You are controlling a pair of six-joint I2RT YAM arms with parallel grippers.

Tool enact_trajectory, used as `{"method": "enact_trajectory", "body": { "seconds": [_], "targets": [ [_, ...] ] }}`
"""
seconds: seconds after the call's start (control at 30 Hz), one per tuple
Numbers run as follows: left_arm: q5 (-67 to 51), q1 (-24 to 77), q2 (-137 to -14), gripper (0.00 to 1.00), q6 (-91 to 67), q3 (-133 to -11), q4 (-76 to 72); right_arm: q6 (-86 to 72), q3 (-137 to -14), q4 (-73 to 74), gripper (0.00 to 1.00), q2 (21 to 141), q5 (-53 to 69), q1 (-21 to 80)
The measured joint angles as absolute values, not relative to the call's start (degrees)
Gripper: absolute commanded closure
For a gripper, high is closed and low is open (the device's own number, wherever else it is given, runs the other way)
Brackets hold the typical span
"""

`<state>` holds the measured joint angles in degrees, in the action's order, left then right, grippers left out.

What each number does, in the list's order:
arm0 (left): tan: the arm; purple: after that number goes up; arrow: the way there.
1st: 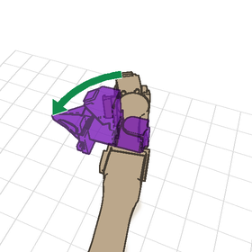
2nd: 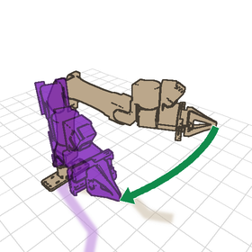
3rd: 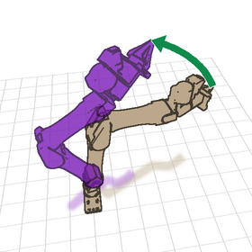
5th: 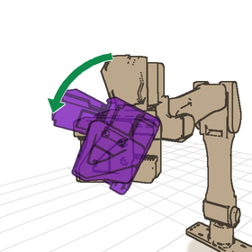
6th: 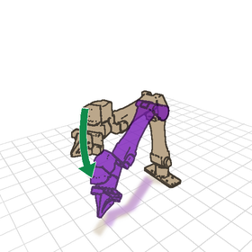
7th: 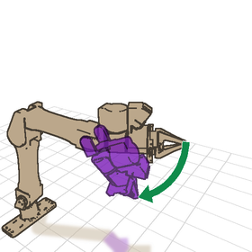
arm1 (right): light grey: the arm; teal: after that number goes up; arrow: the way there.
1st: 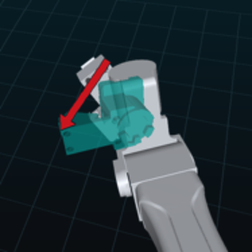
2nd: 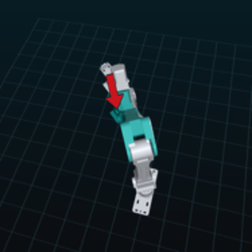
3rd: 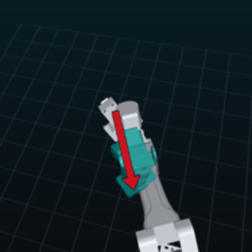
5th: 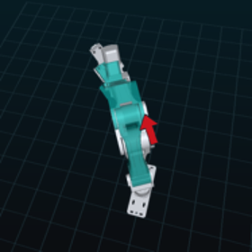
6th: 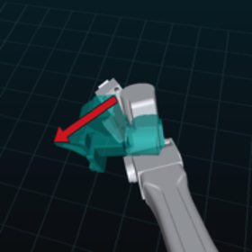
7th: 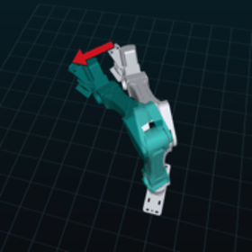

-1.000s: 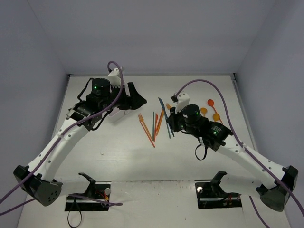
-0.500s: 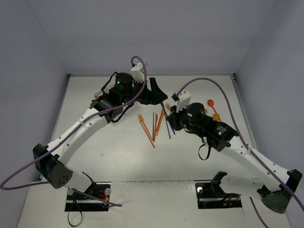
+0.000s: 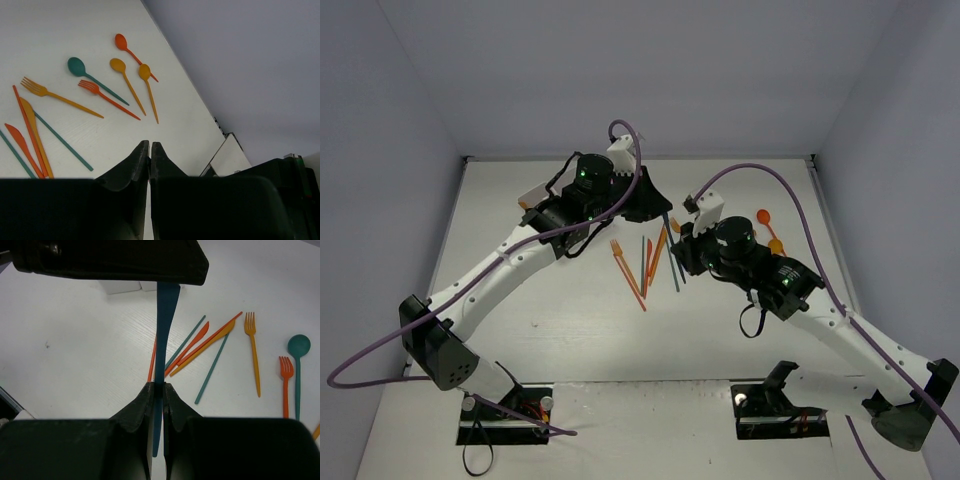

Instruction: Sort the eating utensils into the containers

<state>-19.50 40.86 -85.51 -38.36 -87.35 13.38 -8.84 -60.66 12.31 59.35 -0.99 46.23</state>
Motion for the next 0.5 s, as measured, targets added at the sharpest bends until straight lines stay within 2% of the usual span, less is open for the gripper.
{"method": "enact_trajectory", "body": {
  "seconds": [0.07,0.23,0.27,0.4,0.5],
  "targets": [
    [-19.46,41.03,-85.49,1.00,-38.38,-87.60,13.37,-8.81,-60.66,12.29,0.93,59.35,-0.99,46.22],
    [-18.77,41.15,-85.47,1.00,-38.24,-87.66,13.47,-8.55,-60.66,12.27,0.31,59.35,-0.93,46.22],
    [-18.24,41.15,-85.43,1.00,-38.10,-87.66,13.54,-8.32,-60.66,12.27,0.22,59.35,-0.92,46.22],
    [-16.08,40.51,-85.03,1.00,-37.19,-87.66,14.23,-7.97,-60.66,12.27,0.07,59.37,-0.74,46.22],
    [-14.15,38.26,-84.25,1.00,-36.20,-87.66,15.42,-7.91,-60.66,12.27,0.04,59.37,-1.08,46.22]
  ]
}}
